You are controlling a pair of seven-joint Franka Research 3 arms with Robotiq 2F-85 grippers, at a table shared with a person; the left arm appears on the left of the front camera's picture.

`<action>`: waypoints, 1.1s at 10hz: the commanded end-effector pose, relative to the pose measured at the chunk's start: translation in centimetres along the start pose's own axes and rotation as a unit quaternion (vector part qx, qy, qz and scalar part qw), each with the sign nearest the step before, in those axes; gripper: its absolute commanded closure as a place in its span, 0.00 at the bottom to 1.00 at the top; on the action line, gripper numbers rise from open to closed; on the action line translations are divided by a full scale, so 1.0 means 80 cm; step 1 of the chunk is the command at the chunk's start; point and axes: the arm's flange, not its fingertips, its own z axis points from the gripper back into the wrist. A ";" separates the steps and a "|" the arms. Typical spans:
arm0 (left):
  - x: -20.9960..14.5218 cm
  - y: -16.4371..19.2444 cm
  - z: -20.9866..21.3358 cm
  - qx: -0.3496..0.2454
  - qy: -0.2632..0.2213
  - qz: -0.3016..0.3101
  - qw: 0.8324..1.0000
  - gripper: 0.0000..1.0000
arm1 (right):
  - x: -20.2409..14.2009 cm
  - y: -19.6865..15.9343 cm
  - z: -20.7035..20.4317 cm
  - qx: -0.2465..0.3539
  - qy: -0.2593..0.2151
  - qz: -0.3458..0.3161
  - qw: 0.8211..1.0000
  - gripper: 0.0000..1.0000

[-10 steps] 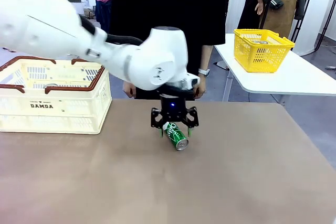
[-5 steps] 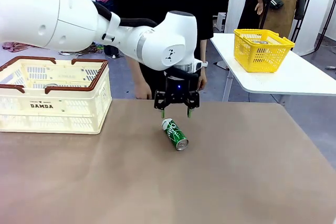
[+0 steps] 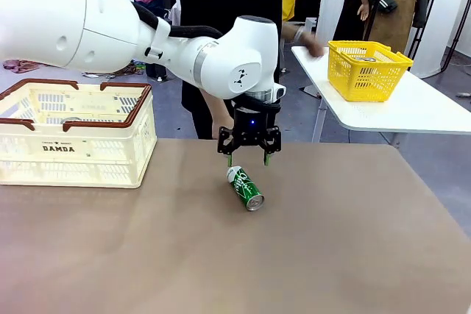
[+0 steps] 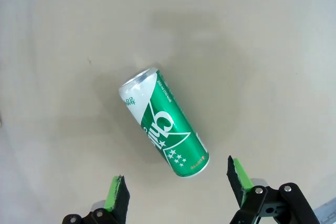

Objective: Place the drinks into the Shopping basket.
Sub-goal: Pick up one drink and place it into the Shopping basket.

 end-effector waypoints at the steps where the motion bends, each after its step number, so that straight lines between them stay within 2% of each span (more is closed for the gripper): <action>1: 0.004 -0.005 -0.005 0.063 -0.029 0.222 0.973 0.00 | 0.002 0.002 0.000 0.010 -0.005 0.012 1.000 0.00; 2: 0.000 -0.012 -0.012 0.062 -0.044 0.298 0.952 0.00 | 0.002 0.002 0.000 0.010 -0.005 0.012 1.000 0.00; 3: -0.001 -0.012 -0.016 0.064 -0.058 0.346 0.934 0.00 | 0.002 0.002 0.000 0.010 -0.005 0.012 1.000 0.00; 5: 0.001 -0.005 -0.019 0.048 -0.046 0.390 0.919 0.00 | 0.002 0.002 0.000 0.010 -0.005 0.012 1.000 0.00; 8: 0.013 0.009 -0.041 0.034 -0.010 0.368 0.929 0.00 | 0.002 0.002 0.000 0.010 -0.005 0.012 1.000 0.00; 10: 0.019 0.018 -0.078 0.015 0.022 0.337 0.941 0.00 | 0.002 0.002 0.000 0.010 -0.005 0.012 1.000 0.00; 11: 0.023 0.019 -0.095 0.020 0.027 0.337 0.941 0.00 | 0.002 0.002 0.000 0.010 -0.005 0.012 1.000 0.00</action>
